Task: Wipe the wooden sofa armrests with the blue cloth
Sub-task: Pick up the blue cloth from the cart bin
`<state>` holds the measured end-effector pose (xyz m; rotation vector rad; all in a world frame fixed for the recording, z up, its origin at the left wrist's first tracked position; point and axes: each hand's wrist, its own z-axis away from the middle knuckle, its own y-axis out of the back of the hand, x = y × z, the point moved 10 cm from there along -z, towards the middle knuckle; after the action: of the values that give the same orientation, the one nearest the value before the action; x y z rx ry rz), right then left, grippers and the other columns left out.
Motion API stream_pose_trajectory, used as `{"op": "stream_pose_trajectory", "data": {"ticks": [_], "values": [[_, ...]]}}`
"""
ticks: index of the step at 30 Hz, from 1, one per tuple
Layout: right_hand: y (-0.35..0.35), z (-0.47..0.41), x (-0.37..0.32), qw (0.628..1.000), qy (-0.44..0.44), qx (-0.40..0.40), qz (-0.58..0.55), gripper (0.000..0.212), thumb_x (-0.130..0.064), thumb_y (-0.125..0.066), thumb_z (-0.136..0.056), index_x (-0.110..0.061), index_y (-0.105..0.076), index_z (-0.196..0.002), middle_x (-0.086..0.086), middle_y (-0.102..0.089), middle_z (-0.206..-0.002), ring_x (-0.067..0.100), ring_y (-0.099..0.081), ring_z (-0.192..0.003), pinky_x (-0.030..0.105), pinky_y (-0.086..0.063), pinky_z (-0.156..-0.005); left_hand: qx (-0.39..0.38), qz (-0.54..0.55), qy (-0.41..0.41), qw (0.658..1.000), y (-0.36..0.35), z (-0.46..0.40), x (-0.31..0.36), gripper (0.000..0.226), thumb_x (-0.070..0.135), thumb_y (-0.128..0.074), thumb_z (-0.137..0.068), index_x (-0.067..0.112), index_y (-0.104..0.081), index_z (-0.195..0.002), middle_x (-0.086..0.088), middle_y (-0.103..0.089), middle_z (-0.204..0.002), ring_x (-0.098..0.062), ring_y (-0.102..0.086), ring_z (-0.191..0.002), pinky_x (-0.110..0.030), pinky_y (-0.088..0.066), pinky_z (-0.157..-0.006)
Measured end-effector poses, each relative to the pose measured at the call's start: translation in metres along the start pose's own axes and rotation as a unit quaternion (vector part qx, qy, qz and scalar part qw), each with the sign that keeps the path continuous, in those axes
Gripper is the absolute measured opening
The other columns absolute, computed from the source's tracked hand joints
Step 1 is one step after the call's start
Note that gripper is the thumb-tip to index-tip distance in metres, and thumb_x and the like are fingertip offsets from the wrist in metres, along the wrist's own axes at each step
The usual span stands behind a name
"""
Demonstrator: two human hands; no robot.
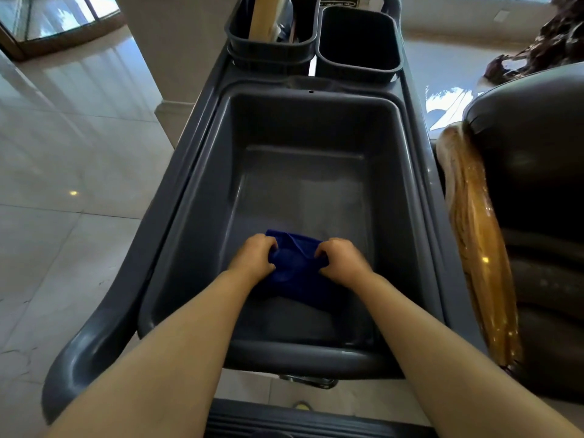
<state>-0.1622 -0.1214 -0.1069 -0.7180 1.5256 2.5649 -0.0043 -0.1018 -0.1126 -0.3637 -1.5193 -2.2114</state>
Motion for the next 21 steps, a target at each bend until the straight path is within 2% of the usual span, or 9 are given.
{"op": "stream_pose_trajectory", "data": {"ticks": [2, 5, 8, 11, 15, 16, 19, 21], "values": [[0.002, 0.0, 0.008, 0.999, -0.031, 0.001, -0.041, 0.02, -0.002, -0.064, -0.076, -0.012, -0.066, -0.093, 0.01, -0.064, -0.107, 0.023, -0.06, -0.094, 0.033, -0.051, -0.083, -0.002, 0.033, 0.017, 0.999, 0.001, 0.002, -0.005, 0.02, 0.003, -0.068, -0.076, 0.009, -0.065, -0.096, -0.011, -0.064, -0.108, -0.021, -0.059, -0.093, -0.026, -0.045, -0.077], [0.005, 0.004, 0.015, 0.996, -0.055, -0.003, -0.073, 0.015, -0.001, -0.064, -0.077, -0.013, -0.068, -0.086, 0.009, -0.067, -0.1, 0.017, -0.058, -0.083, 0.025, -0.048, -0.073, -0.014, 0.071, 0.034, 0.997, 0.004, 0.008, -0.01, 0.02, 0.007, -0.073, -0.074, 0.007, -0.07, -0.094, -0.01, -0.069, -0.104, -0.015, -0.06, -0.089, -0.022, -0.044, -0.078], [0.021, 0.013, 0.017, 0.992, -0.067, 0.015, -0.107, 0.014, -0.003, -0.069, -0.074, -0.012, -0.071, -0.084, 0.008, -0.069, -0.091, 0.019, -0.063, -0.083, 0.024, -0.049, -0.071, -0.008, 0.119, 0.046, 0.992, 0.018, 0.018, -0.01, 0.024, 0.007, -0.076, -0.071, 0.006, -0.072, -0.095, -0.011, -0.072, -0.1, -0.014, -0.062, -0.085, -0.024, -0.047, -0.08], [0.049, 0.024, 0.01, 0.99, -0.051, 0.041, -0.124, 0.017, -0.003, -0.07, -0.071, -0.012, -0.074, -0.084, 0.005, -0.069, -0.08, 0.016, -0.065, -0.078, 0.022, -0.048, -0.067, -0.007, 0.152, 0.031, 0.988, 0.039, 0.03, 0.002, 0.023, 0.007, -0.076, -0.07, 0.006, -0.073, -0.093, -0.013, -0.073, -0.092, -0.016, -0.064, -0.078, -0.029, -0.053, -0.076], [0.106, 0.052, -0.008, 0.986, -0.012, 0.098, -0.134, 0.017, -0.003, -0.072, -0.069, -0.012, -0.074, -0.083, -0.001, -0.065, -0.072, 0.008, -0.059, -0.067, 0.003, -0.04, -0.053, 0.006, 0.183, -0.017, 0.983, 0.084, 0.047, 0.032, 0.018, 0.004, -0.074, -0.071, 0.006, -0.073, -0.089, -0.01, -0.07, -0.079, -0.017, -0.064, -0.073, -0.032, -0.057, -0.074], [0.122, 0.062, -0.012, 0.984, -0.006, 0.115, -0.134, 0.017, -0.003, -0.072, -0.068, -0.012, -0.074, -0.083, -0.001, -0.066, -0.071, 0.007, -0.059, -0.066, 0.003, -0.04, -0.054, 0.009, 0.184, -0.034, 0.982, 0.097, 0.051, 0.043, 0.018, 0.005, -0.074, -0.072, 0.006, -0.073, -0.089, -0.006, -0.069, -0.075, -0.015, -0.064, -0.07, -0.029, -0.057, -0.071], [0.169, 0.096, -0.02, 0.978, 0.002, 0.162, -0.135, 0.018, -0.005, -0.074, -0.068, -0.014, -0.075, -0.083, 0.001, -0.069, -0.073, 0.011, -0.064, -0.071, 0.017, -0.047, -0.069, 0.016, 0.187, -0.078, 0.979, 0.133, 0.067, 0.08, 0.017, 0.006, -0.074, -0.071, 0.008, -0.074, -0.088, 0.0, -0.068, -0.07, -0.008, -0.061, -0.062, -0.014, -0.053, -0.061], [0.197, 0.124, -0.022, 0.973, 0.012, 0.187, -0.133, 0.019, -0.006, -0.074, -0.068, -0.014, -0.075, -0.085, 0.003, -0.071, -0.076, 0.013, -0.066, -0.075, 0.025, -0.052, -0.076, 0.01, 0.192, -0.11, 0.975, 0.152, 0.08, 0.111, 0.016, 0.005, -0.074, -0.071, 0.008, -0.074, -0.087, -0.002, -0.069, -0.074, -0.008, -0.06, -0.066, -0.017, -0.052, -0.066]]}}
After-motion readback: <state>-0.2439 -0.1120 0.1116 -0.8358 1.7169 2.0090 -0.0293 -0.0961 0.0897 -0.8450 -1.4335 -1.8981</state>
